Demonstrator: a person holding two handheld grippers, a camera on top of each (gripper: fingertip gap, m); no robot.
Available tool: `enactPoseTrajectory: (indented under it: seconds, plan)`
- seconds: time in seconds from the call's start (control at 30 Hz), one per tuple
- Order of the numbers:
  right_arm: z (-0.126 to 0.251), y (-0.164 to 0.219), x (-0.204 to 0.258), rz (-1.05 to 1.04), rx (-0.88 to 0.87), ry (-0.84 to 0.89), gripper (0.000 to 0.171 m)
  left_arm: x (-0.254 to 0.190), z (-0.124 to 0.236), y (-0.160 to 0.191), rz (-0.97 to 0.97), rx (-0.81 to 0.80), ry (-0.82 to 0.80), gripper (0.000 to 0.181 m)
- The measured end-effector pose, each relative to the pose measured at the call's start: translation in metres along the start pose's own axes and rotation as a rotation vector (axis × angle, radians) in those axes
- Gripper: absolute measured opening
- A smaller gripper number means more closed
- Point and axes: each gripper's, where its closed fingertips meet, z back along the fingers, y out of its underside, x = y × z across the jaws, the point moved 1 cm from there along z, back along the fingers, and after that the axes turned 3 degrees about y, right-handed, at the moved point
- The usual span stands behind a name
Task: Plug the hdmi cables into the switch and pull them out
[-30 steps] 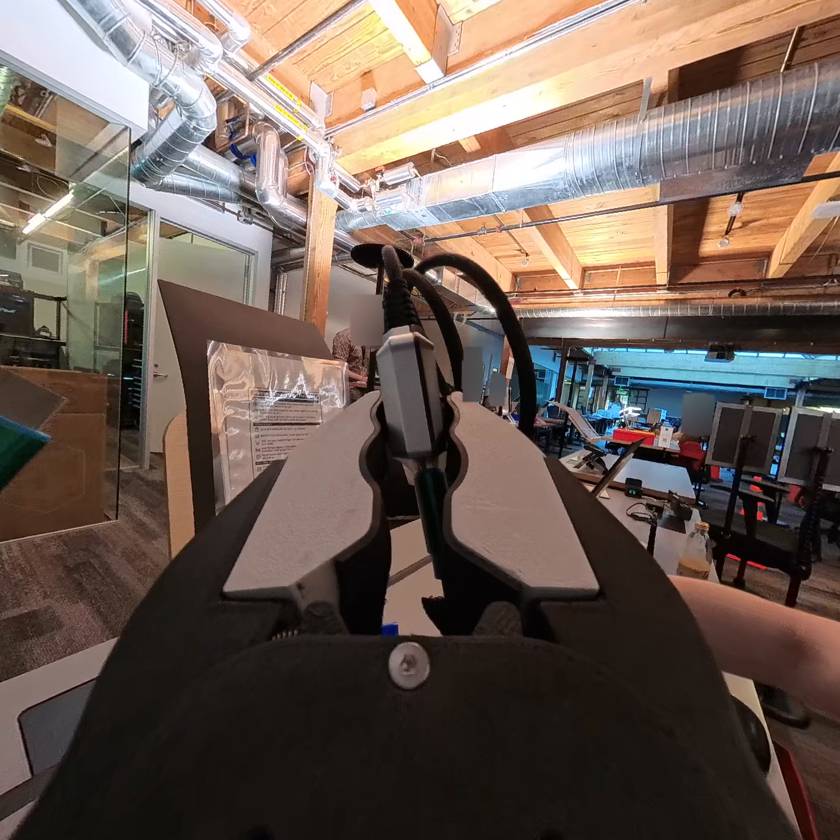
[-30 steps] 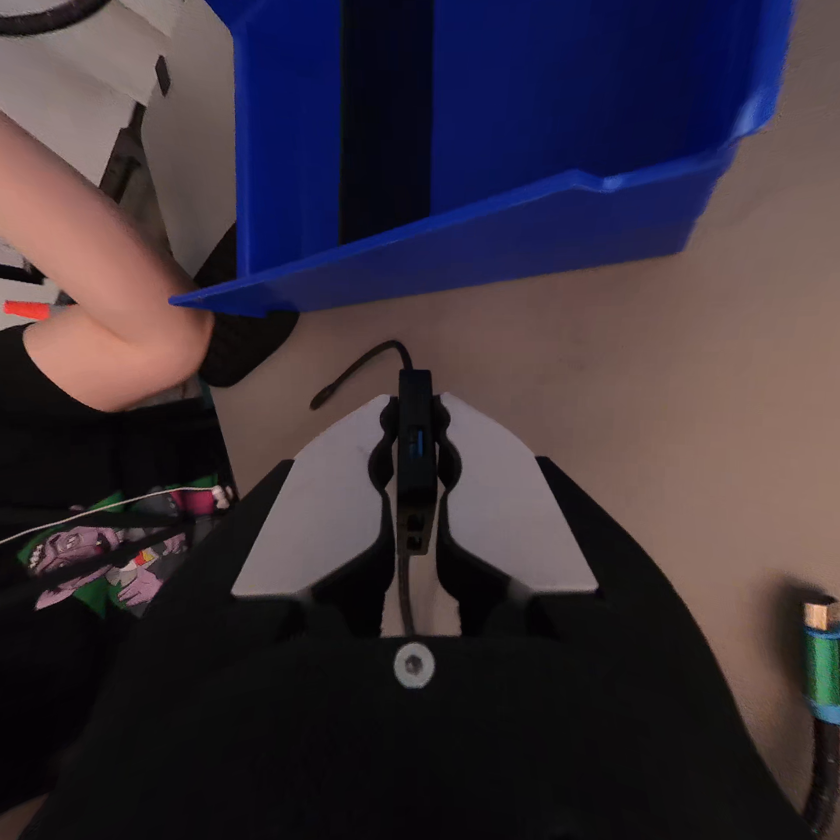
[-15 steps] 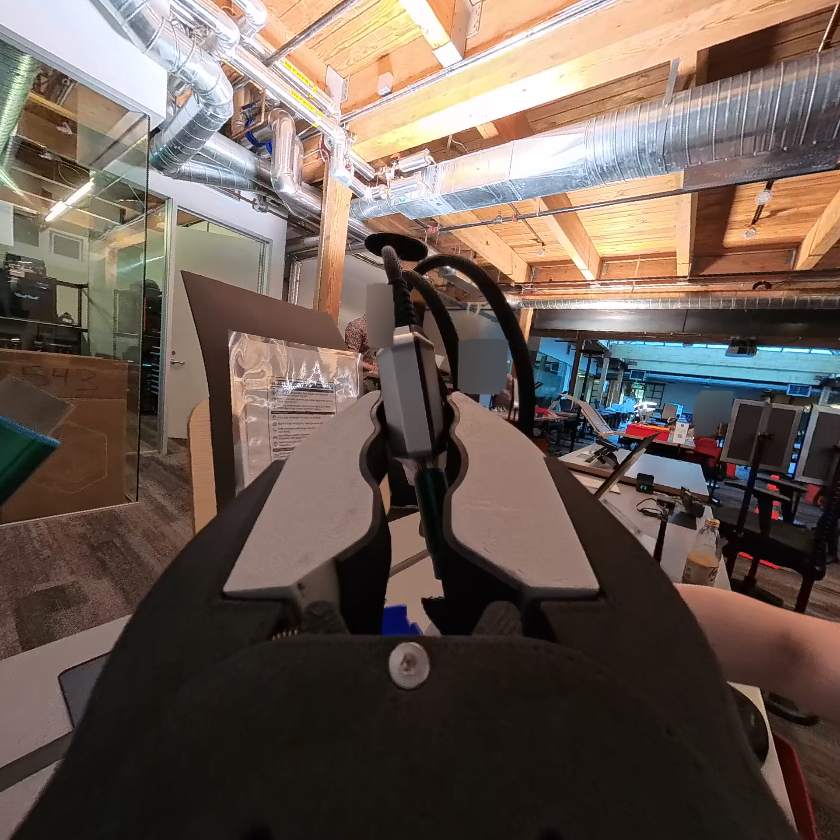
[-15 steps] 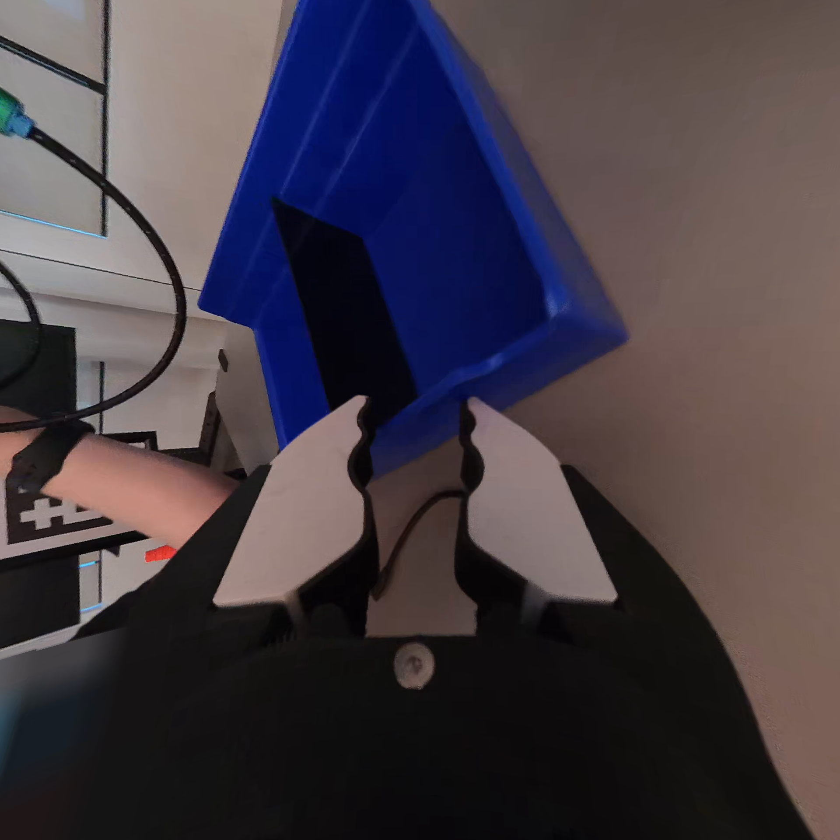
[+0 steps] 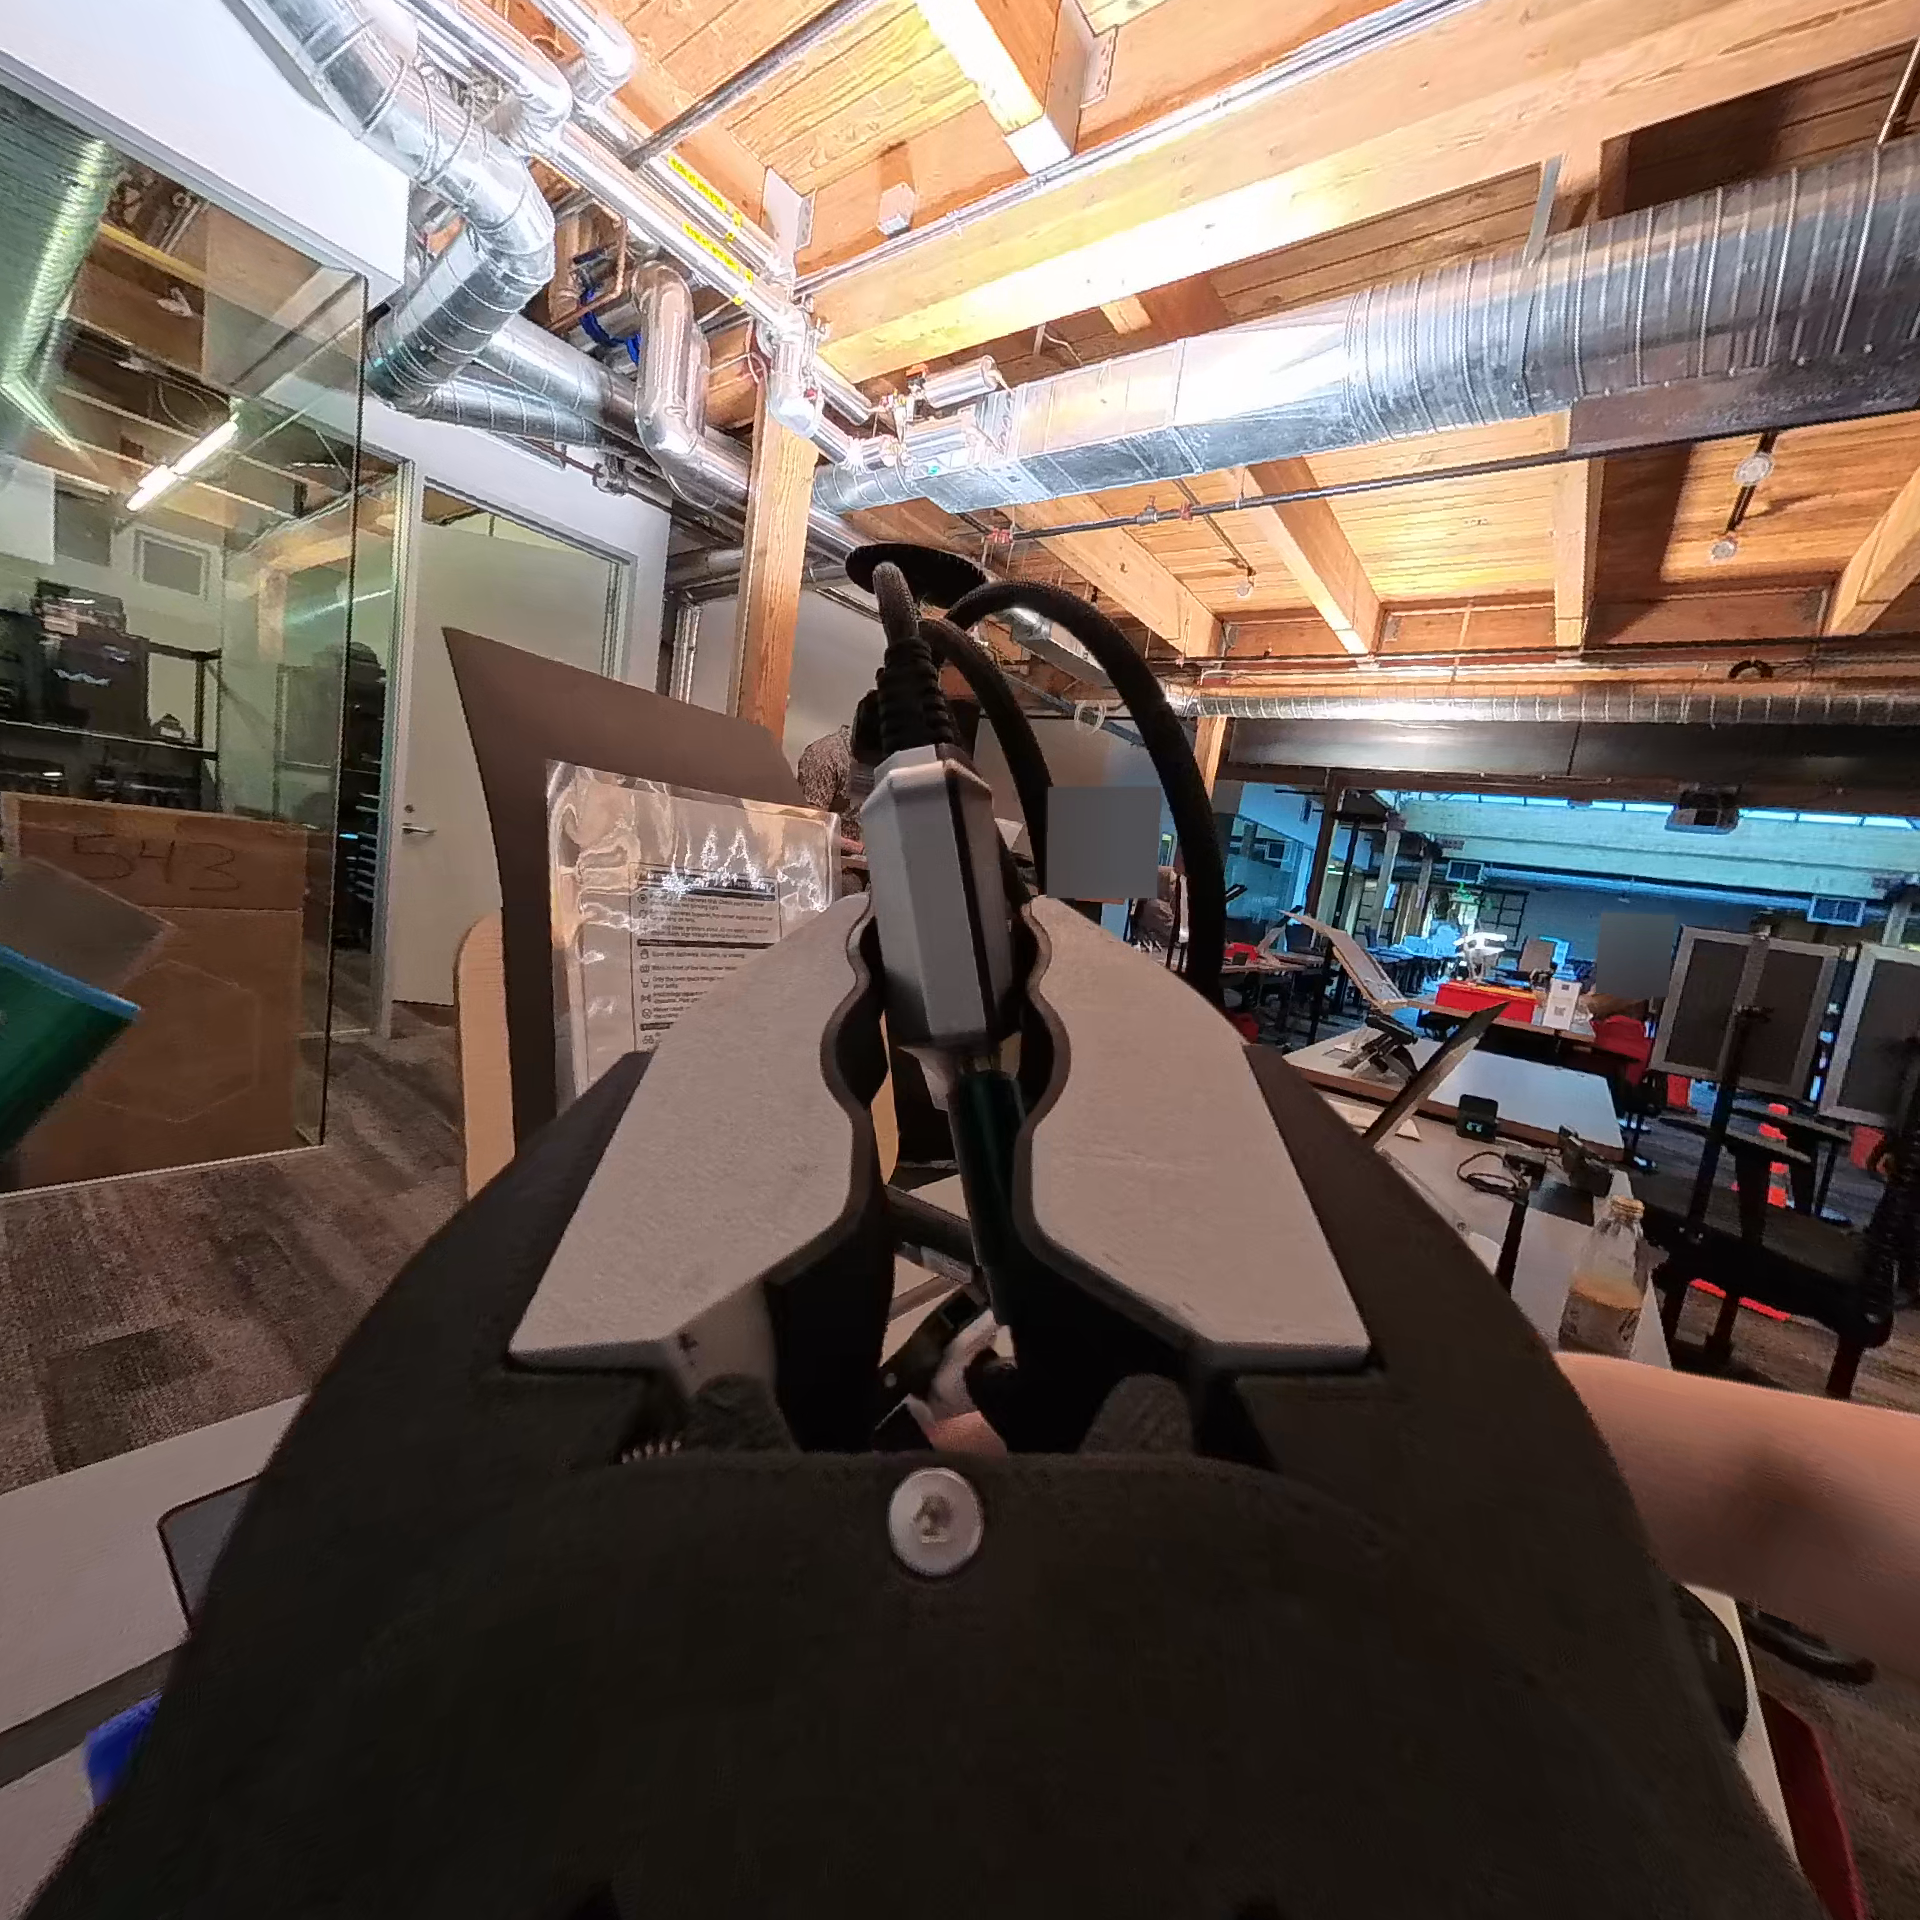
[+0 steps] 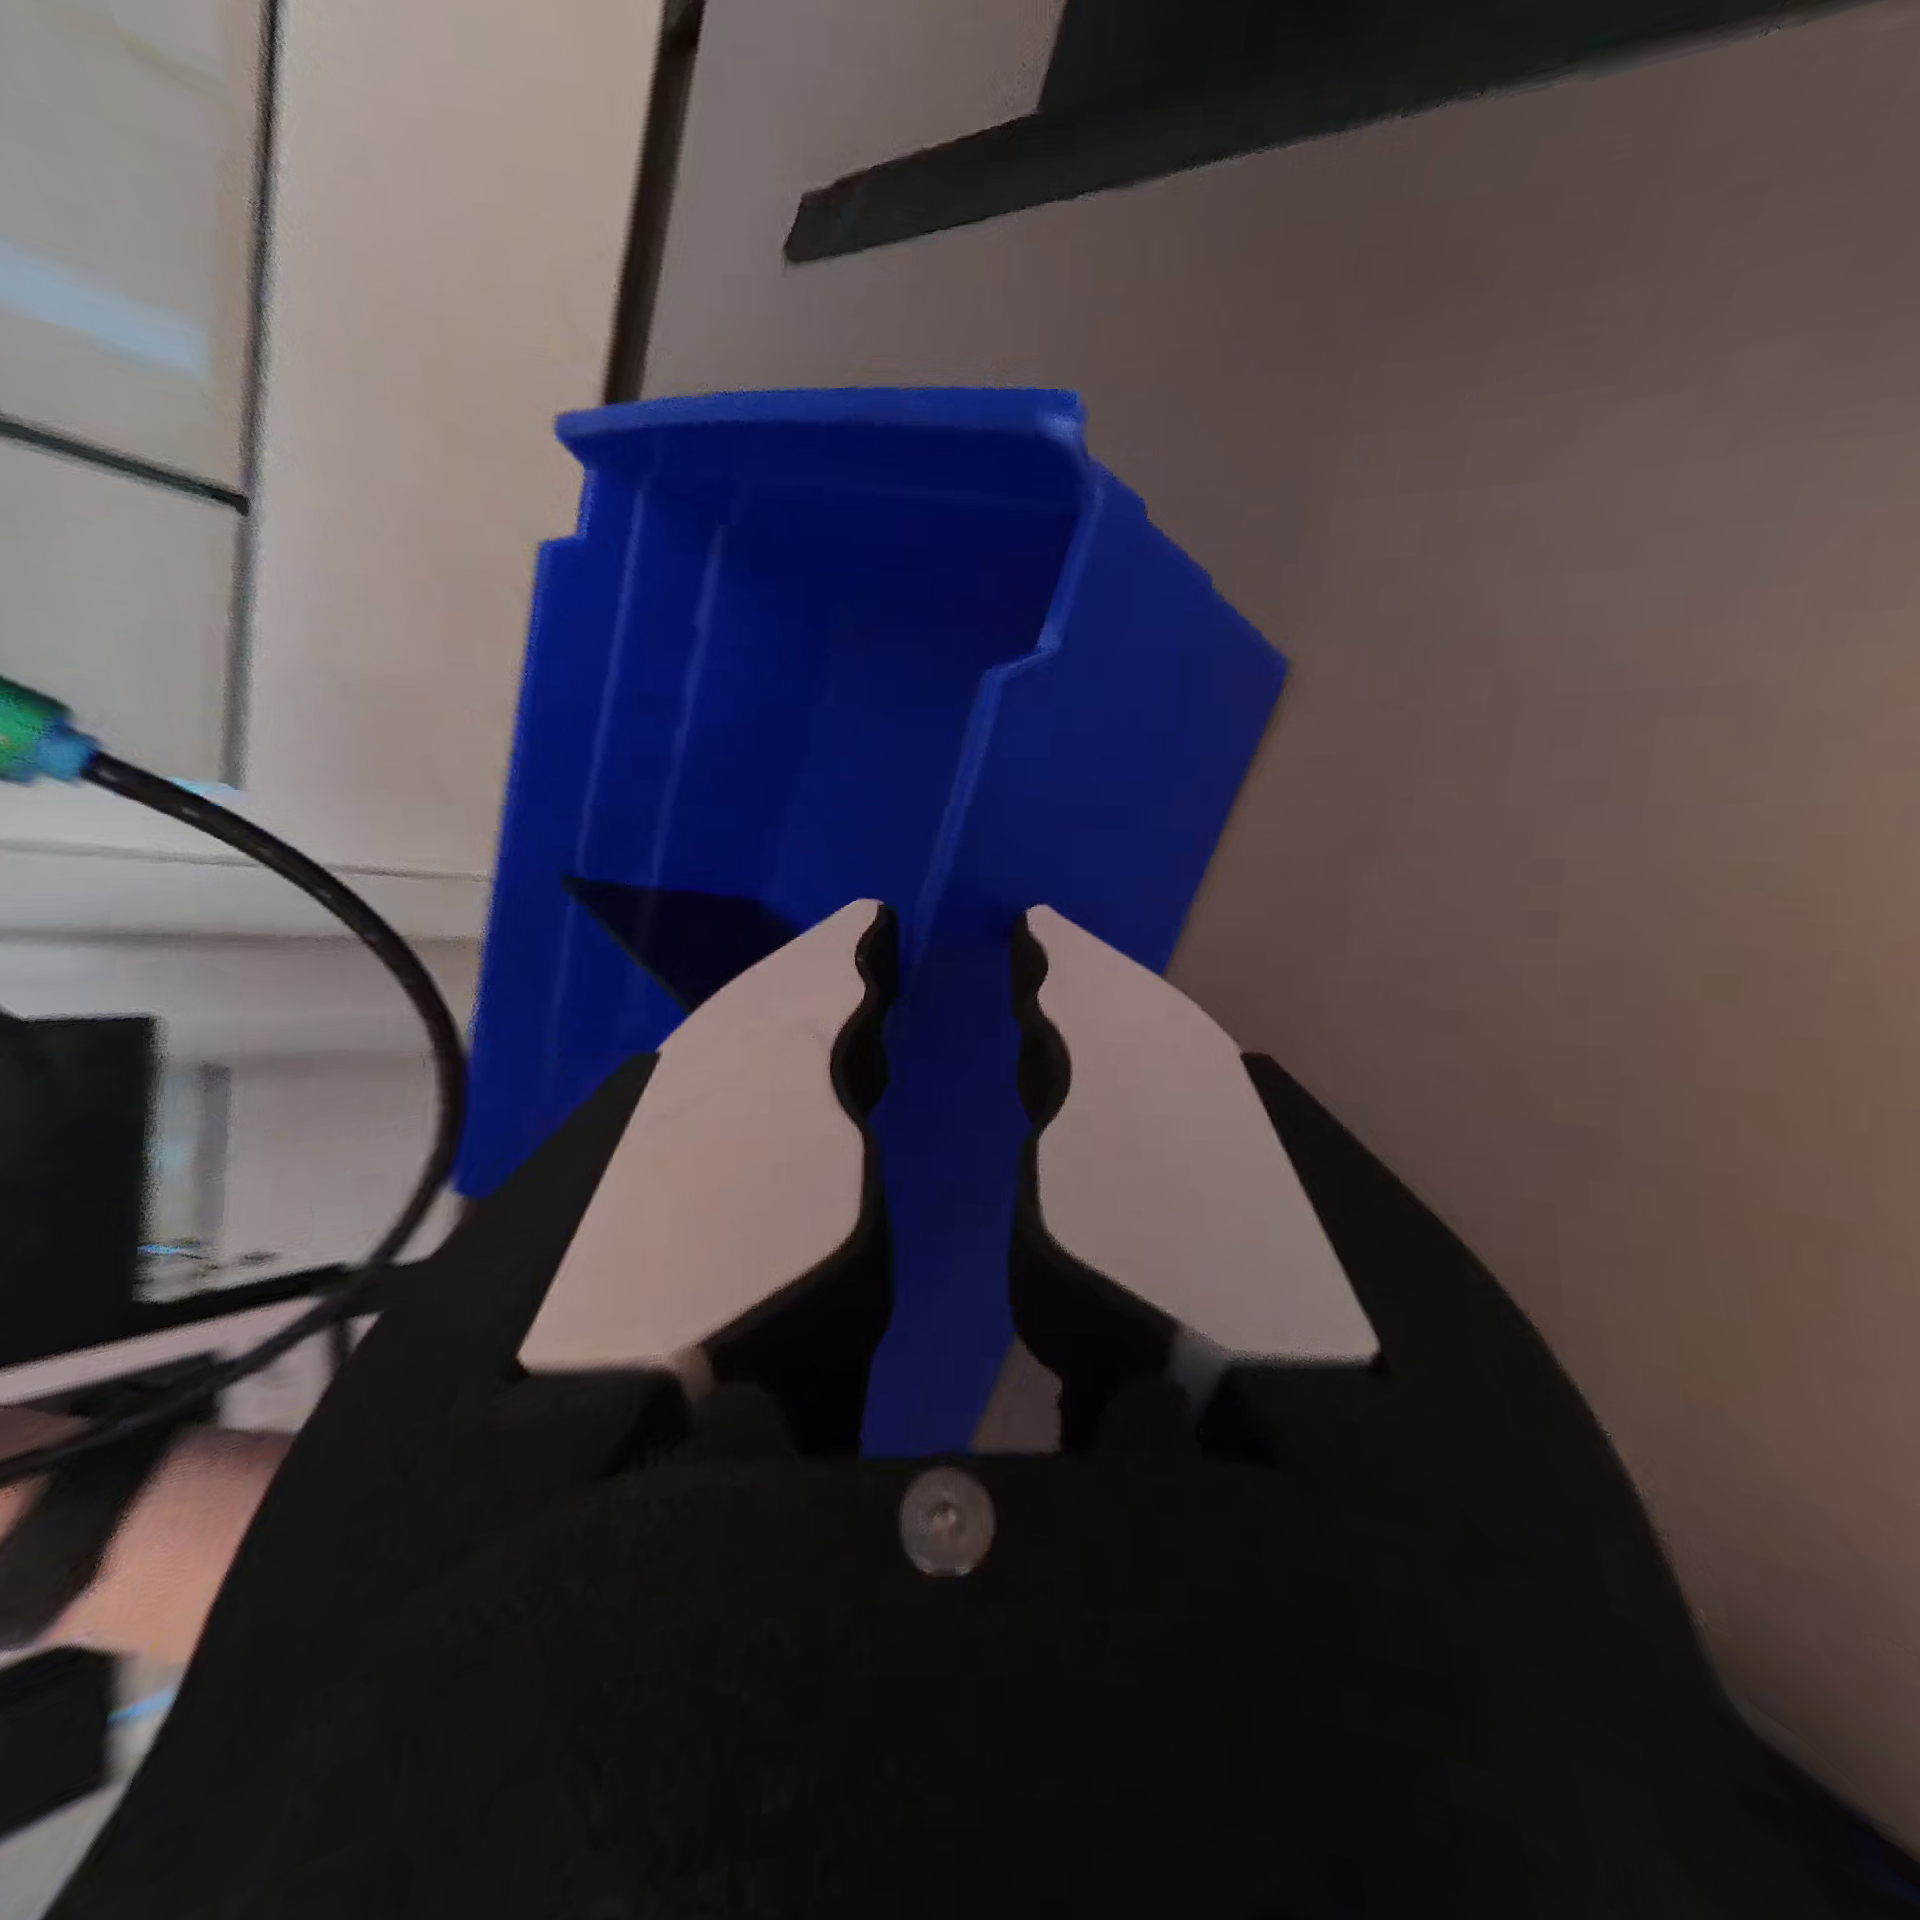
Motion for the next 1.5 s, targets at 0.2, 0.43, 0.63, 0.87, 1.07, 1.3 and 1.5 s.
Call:
enactPoseTrajectory:
  seconds: [0.2, 0.43, 0.63, 0.87, 1.07, 1.3, 1.5]
  plan:
    - [0.019, 0.023, 0.022, 0.258, -0.016, 0.067, 0.045, 0.007, 0.008, -0.002, 0.005, 0.001, -0.023, 0.021]
    - [0.027, 0.102, 0.025, 0.126, 0.197, 0.088, 0.032, 0.010, 0.015, -0.007, 0.011, -0.028, -0.027, 0.021]
    - [0.013, 0.093, 0.035, 0.027, 0.162, 0.142, 0.019, 0.018, 0.019, -0.003, 0.030, -0.029, -0.030, 0.021]
    - [0.006, 0.092, 0.042, -0.090, 0.137, 0.069, 0.021, 0.028, 0.014, 0.005, 0.015, 0.001, -0.056, 0.021]
    - [-0.005, 0.094, 0.055, -0.163, 0.046, 0.029, 0.022, 0.037, 0.008, 0.012, 0.008, 0.031, -0.100, 0.021]
    - [-0.009, 0.108, 0.067, -0.082, 0.097, -0.034, 0.025, 0.047, 0.014, 0.016, -0.004, 0.049, -0.156, 0.021]
    - [0.031, 0.103, 0.073, 0.140, 0.083, -0.204, 0.024, 0.050, 0.017, 0.018, -0.003, 0.058, -0.157, 0.021]
